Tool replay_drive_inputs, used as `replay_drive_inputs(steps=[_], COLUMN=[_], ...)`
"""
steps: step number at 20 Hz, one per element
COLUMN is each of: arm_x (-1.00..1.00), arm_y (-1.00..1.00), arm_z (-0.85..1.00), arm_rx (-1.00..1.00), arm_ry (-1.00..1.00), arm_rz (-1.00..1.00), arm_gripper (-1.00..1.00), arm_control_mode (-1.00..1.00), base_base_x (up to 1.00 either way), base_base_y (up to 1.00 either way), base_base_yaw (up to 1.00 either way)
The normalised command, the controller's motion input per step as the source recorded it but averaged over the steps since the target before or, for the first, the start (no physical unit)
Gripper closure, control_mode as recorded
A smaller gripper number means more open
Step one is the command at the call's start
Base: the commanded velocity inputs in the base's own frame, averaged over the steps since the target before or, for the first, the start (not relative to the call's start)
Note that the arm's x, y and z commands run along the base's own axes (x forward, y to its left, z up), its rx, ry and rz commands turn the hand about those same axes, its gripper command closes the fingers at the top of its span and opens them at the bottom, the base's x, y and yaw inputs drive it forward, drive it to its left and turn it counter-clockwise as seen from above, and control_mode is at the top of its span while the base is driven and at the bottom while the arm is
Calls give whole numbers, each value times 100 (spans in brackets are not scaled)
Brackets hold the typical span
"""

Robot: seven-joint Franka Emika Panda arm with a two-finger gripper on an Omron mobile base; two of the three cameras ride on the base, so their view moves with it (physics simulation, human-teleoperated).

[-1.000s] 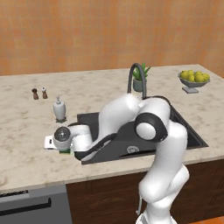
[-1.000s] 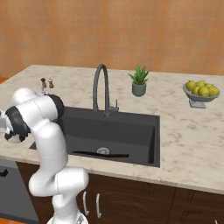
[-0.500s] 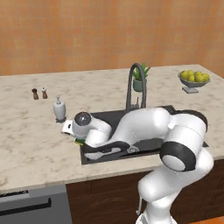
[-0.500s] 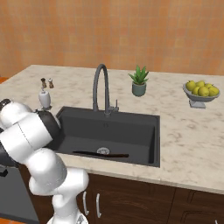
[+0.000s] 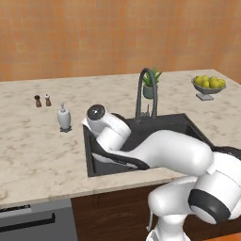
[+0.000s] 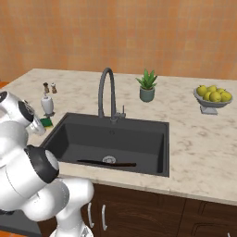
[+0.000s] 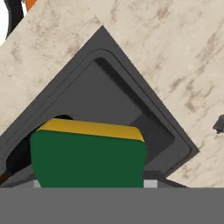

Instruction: Pick the pan and sponge and place them into the sink. Then turn on the water.

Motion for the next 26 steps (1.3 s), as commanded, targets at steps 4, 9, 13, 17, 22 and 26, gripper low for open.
replay_drive_inputs(steps=[4,9,13,17,22,26], arm_x=[-17,0,5,0,9,21], arm_y=[-43,-52,-39,-39,-37,-33], arm_z=[32,5,-15,-47,-50,-51], arm_rx=[1,7,6,4,9,8], arm_ry=[11,3,0,-1,-2,-2], arm_rz=[-48,-39,-33,-21,-7,-2], arm_gripper=[100,100,100,100,100,100], arm_control_mode=[-100,-100,-100,-100,-100,-100], base_base_x=[0,0,0,0,0,0], base_base_y=[0,0,0,0,0,0], base_base_yaw=[0,0,0,0,0,0])
